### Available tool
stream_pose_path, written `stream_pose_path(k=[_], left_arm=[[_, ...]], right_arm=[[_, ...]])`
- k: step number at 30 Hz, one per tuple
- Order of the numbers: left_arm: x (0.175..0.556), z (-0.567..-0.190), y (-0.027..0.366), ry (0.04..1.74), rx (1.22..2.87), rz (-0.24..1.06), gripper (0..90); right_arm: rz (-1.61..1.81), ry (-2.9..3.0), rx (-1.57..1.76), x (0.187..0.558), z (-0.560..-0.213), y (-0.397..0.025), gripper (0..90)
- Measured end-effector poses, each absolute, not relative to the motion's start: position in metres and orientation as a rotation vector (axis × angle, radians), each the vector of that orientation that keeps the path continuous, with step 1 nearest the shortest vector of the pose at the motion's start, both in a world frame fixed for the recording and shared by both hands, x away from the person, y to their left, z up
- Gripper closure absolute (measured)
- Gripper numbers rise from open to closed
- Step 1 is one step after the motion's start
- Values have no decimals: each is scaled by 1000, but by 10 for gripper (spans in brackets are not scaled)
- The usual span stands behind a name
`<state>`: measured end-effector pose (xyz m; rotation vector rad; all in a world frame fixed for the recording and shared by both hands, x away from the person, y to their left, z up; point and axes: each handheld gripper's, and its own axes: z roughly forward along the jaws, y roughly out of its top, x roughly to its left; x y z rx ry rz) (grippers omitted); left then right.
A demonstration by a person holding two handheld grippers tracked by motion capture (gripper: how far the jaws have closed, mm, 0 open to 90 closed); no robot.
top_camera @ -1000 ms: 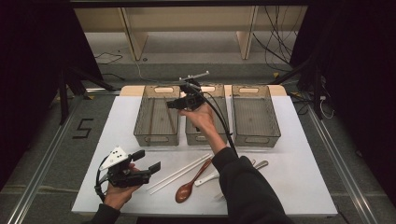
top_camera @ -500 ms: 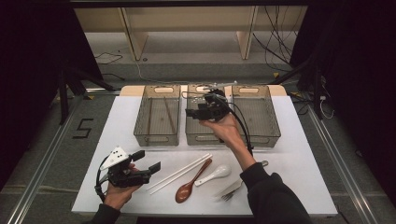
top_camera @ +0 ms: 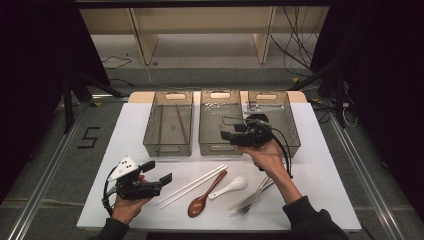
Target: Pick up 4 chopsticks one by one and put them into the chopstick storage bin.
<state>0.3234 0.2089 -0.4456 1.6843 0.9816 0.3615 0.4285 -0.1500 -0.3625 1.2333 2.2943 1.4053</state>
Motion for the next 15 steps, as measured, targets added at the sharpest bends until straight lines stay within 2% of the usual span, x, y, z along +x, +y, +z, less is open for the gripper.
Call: stream_pose_path(k=[15], left_arm=[[329, -446, 211, 999, 1691, 351, 158]], right_arm=[[1432, 2226, 1246, 377, -396, -209, 332]])
